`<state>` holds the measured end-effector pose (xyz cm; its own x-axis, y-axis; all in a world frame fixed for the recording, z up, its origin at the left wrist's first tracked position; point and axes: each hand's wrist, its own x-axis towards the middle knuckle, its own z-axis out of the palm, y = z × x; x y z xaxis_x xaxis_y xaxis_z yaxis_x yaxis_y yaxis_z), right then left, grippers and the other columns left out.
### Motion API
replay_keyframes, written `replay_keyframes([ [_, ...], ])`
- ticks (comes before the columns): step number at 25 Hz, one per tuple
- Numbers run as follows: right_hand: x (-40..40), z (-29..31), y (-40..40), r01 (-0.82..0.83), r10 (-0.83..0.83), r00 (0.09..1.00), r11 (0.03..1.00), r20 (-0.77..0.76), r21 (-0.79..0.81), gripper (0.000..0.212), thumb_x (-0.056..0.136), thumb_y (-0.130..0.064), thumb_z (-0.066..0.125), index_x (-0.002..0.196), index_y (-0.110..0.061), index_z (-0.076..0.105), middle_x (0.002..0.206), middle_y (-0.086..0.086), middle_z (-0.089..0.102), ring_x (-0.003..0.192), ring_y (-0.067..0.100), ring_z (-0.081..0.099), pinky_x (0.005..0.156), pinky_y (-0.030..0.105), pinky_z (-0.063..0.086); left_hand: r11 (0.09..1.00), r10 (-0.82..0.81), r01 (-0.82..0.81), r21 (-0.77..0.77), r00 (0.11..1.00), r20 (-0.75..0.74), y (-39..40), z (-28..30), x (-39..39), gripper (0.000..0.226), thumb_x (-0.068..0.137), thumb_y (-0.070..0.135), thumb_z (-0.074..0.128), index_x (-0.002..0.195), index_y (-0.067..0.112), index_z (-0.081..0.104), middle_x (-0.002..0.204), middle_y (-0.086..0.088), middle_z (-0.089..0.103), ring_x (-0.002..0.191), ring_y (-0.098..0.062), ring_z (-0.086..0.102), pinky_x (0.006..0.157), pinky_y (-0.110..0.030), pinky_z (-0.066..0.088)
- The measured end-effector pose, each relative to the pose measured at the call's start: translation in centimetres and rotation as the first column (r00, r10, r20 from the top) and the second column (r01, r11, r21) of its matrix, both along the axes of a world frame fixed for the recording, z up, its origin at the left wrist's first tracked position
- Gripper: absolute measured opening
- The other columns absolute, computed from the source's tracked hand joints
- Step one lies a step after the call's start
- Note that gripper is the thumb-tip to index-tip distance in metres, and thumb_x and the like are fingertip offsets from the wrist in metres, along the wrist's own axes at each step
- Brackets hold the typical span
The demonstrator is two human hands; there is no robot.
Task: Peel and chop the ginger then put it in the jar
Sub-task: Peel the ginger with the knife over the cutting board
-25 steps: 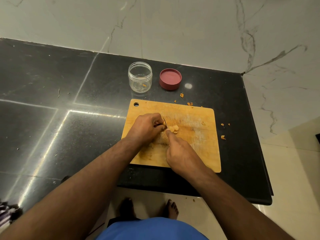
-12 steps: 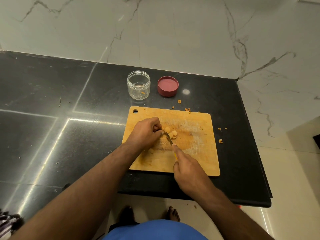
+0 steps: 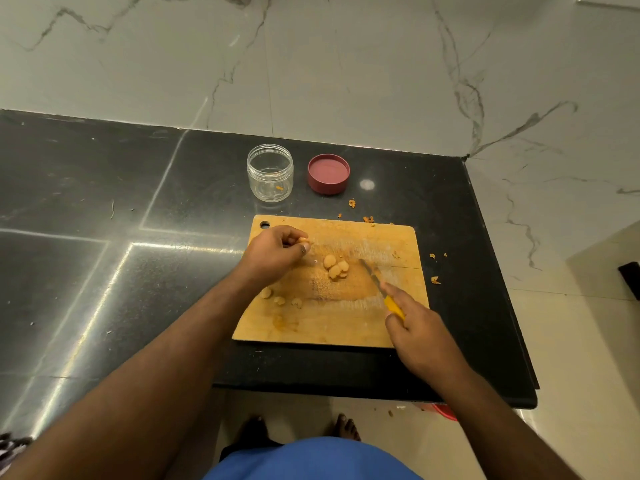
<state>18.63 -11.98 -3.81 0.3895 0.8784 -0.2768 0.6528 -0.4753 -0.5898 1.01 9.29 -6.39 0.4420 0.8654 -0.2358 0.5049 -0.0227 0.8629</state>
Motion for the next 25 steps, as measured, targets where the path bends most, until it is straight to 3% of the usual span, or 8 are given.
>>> replay_keyframes([
  [2, -0.8, -0.7, 0.0, -0.073, 0.073, 0.997, 0.997, -0.019, -0.003, 0.055, 0.103, -0.026, 0.045, 0.153, -0.041, 0.027, 0.145, -0.004, 0.048, 0.108, 0.012, 0.058, 0.086, 0.025, 0.048, 0.998, 0.049, -0.048, -0.032, 0.998, 0.04, 0.2, 0.3, -0.7, 0.019, 0.092, 0.032, 0.07, 0.108, 0.022, 0.072, 0.097, 0.004, 0.069, 0.094, -0.016, 0.064, 0.085, -0.04, 0.056],
  [4, -2.7, -1.1, -0.3, -0.187, 0.189, 0.978, 0.982, -0.089, 0.031, 0.056, 0.103, -0.026, 0.045, 0.153, -0.041, 0.025, 0.151, -0.008, 0.041, 0.118, 0.01, 0.054, 0.096, 0.025, 0.046, 0.994, 0.099, -0.094, -0.059, 0.991, 0.086, 0.3, 0.3, -1.3, 0.018, 0.091, 0.034, 0.071, 0.105, 0.022, 0.072, 0.095, 0.003, 0.068, 0.093, -0.018, 0.063, 0.084, -0.041, 0.055],
  [9, -3.5, -1.1, -0.6, -0.227, 0.246, 0.954, 0.966, -0.172, 0.12, 0.053, 0.102, -0.025, 0.047, 0.149, -0.045, 0.032, 0.148, -0.015, 0.043, 0.115, -0.009, 0.046, 0.094, 0.014, 0.042, 0.985, 0.154, -0.143, -0.093, 0.98, 0.126, -0.6, -0.1, -2.7, 0.021, 0.092, 0.034, 0.069, 0.108, 0.02, 0.072, 0.097, 0.002, 0.067, 0.097, -0.019, 0.063, 0.084, -0.039, 0.055],
  [12, -1.5, -1.1, 0.9, -0.131, 0.141, 0.987, 0.985, -0.082, 0.113, 0.053, 0.102, -0.023, 0.046, 0.151, -0.04, 0.033, 0.146, -0.006, 0.048, 0.112, 0.0, 0.05, 0.089, 0.014, 0.04, 0.983, 0.171, -0.159, -0.088, 0.975, 0.145, -1.1, -0.3, -3.0, 0.022, 0.093, 0.034, 0.068, 0.109, 0.019, 0.072, 0.099, 0.002, 0.068, 0.098, -0.019, 0.063, 0.084, -0.039, 0.055],
  [15, -1.7, -1.6, 2.5, -0.152, 0.152, 0.988, 0.986, 0.008, 0.068, 0.052, 0.103, -0.024, 0.045, 0.152, -0.036, 0.032, 0.148, -0.003, 0.047, 0.13, 0.014, 0.046, 0.101, 0.021, 0.035, 0.982, 0.181, -0.168, -0.089, 0.97, 0.162, -1.4, -0.2, -3.0, 0.022, 0.093, 0.032, 0.068, 0.111, 0.019, 0.072, 0.102, 0.002, 0.069, 0.1, -0.018, 0.063, 0.083, -0.035, 0.054],
  [18, -3.5, -2.0, 1.9, -0.282, 0.286, 0.958, 0.955, -0.027, 0.09, 0.053, 0.102, -0.022, 0.046, 0.151, -0.037, 0.033, 0.148, -0.005, 0.046, 0.131, 0.01, 0.044, 0.103, 0.018, 0.034, 0.979, 0.198, -0.184, -0.089, 0.962, 0.189, -1.2, -0.3, -3.3, 0.017, 0.093, 0.031, 0.069, 0.106, 0.021, 0.072, 0.101, 0.0, 0.071, 0.1, -0.021, 0.066, 0.084, -0.039, 0.056],
  [21, -5.2, -2.3, 0.5, -0.396, 0.402, 0.912, 0.915, -0.08, 0.081, 0.054, 0.102, -0.025, 0.047, 0.149, -0.045, 0.031, 0.133, -0.009, 0.055, 0.113, 0.002, 0.05, 0.093, 0.019, 0.043, 0.974, 0.22, -0.203, -0.1, 0.954, 0.205, -1.1, -0.4, -3.5, 0.013, 0.092, 0.03, 0.07, 0.102, 0.022, 0.072, 0.098, -0.001, 0.072, 0.099, -0.023, 0.068, 0.084, -0.04, 0.056],
  [25, -4.4, -2.4, 0.5, -0.314, 0.327, 0.941, 0.94, -0.087, 0.13, 0.053, 0.102, -0.023, 0.047, 0.151, -0.04, 0.034, 0.14, -0.011, 0.052, 0.123, 0.0, 0.047, 0.098, 0.013, 0.038, 0.969, 0.235, -0.214, -0.121, 0.95, 0.204, -1.2, -0.5, -3.7, 0.013, 0.093, 0.031, 0.07, 0.101, 0.021, 0.072, 0.095, 0.0, 0.072, 0.097, -0.024, 0.068, 0.085, -0.042, 0.058],
])
